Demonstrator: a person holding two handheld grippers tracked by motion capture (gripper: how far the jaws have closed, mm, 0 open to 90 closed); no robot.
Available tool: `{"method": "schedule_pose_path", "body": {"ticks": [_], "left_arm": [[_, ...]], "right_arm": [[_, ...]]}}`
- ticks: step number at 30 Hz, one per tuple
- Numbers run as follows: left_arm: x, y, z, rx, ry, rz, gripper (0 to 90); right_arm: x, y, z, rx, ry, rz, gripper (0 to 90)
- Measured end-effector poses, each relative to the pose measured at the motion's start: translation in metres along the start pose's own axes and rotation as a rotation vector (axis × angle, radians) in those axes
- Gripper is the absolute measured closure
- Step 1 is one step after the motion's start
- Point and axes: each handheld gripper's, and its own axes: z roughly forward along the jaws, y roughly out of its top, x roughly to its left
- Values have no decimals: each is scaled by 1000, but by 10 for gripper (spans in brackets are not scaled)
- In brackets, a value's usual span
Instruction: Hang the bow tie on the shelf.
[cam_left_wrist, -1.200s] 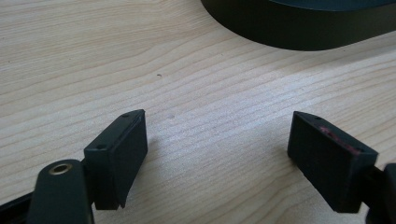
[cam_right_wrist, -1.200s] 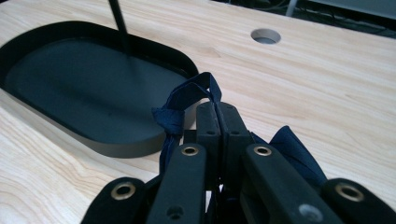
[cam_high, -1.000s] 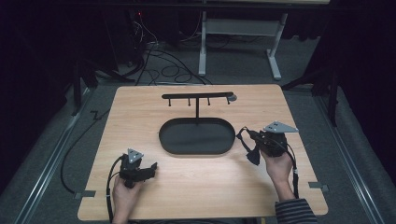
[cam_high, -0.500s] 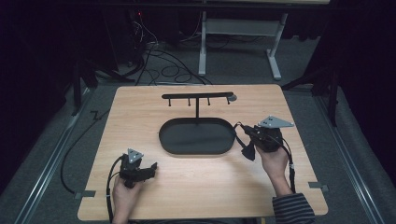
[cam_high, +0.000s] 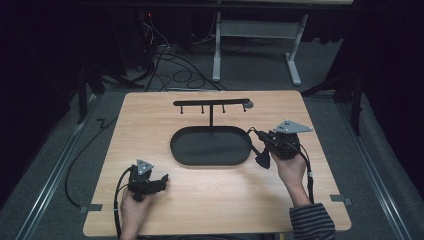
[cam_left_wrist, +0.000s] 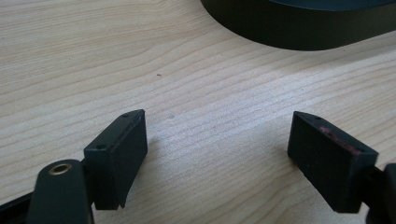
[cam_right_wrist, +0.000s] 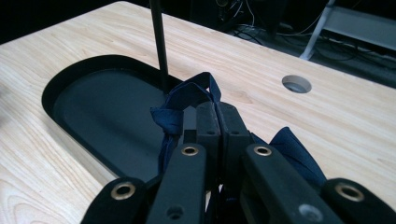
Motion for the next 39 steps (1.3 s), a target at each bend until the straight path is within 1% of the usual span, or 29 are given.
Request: {"method": "schedule_pose_path", "body": {"ticks": [3, 6, 8, 13, 17, 18, 22, 24, 28, 33, 39], "left_arm": [[0, 0, 0, 0, 0, 0, 204], [0, 0, 0, -1, 0, 0, 204], [0, 0, 0, -1, 0, 0, 204], [0, 0, 0, 0, 0, 0, 203], [0, 0, 0, 0, 0, 0, 203], [0, 0, 0, 0, 0, 0, 203], [0, 0, 0, 0, 0, 0, 203], [0, 0, 0, 0, -1, 0, 203], [0, 0, 0, 0, -1, 0, 203], [0, 0, 0, 0, -1, 0, 203], [0, 0, 0, 0, -1, -1, 203]], "right_arm": [[0, 4, 1, -6, 0, 6, 900], [1, 8, 1, -13, 3, 2, 900], [1, 11, 1, -18, 8, -9, 900], [3, 17, 2, -26, 13, -9, 900], [4, 22, 2, -29, 17, -16, 900], [4, 24, 2, -38, 20, -19, 900], [5, 30, 1, -45, 22, -20, 900], [5, 33, 1, -50, 22, -28, 900], [4, 38, 2, -57, 29, -16, 900], [3, 43, 4, -60, 29, -20, 900], [0, 49, 6, -66, 26, -12, 900]]}}
